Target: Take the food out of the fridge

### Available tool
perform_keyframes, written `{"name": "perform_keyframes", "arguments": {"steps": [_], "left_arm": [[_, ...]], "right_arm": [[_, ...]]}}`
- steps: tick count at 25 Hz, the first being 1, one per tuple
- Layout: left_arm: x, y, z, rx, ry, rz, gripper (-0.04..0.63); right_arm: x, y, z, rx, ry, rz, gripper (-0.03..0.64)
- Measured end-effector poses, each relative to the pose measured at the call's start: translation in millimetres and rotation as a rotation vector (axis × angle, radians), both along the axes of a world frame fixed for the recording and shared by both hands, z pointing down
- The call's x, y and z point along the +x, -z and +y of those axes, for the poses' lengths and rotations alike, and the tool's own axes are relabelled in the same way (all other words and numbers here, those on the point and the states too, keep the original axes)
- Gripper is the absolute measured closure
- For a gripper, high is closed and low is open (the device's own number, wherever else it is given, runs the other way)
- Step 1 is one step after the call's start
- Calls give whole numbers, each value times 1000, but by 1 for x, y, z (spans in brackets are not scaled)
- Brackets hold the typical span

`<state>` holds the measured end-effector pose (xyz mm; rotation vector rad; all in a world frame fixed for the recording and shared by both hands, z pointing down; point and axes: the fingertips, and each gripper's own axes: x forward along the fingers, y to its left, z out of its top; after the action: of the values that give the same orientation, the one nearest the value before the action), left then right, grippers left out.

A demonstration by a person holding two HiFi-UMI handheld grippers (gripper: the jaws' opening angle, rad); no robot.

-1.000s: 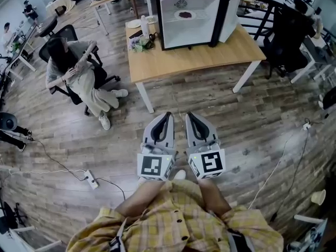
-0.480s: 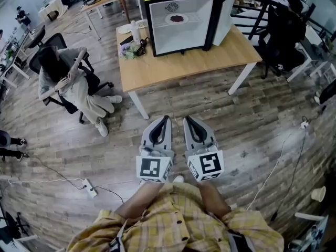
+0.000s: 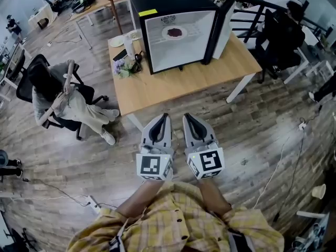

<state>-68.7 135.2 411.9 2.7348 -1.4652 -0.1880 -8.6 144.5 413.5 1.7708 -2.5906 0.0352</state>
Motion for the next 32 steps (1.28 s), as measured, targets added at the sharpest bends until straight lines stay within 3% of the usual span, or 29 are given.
{"name": "perform_keyframes", "arguments": {"steps": [12,26,32], "left_arm": [[-10,21,-103,17,-86,14,588],[4,9,-161,-17,-109,33,589],[12,5,-195,-16,-70,29,589]], "right_arm": [[-15,27,-105,8,-78,14,609],[-2,16,-156,-22,-116,63,609],[9,8,-200,-82,-63,-70,609]]}}
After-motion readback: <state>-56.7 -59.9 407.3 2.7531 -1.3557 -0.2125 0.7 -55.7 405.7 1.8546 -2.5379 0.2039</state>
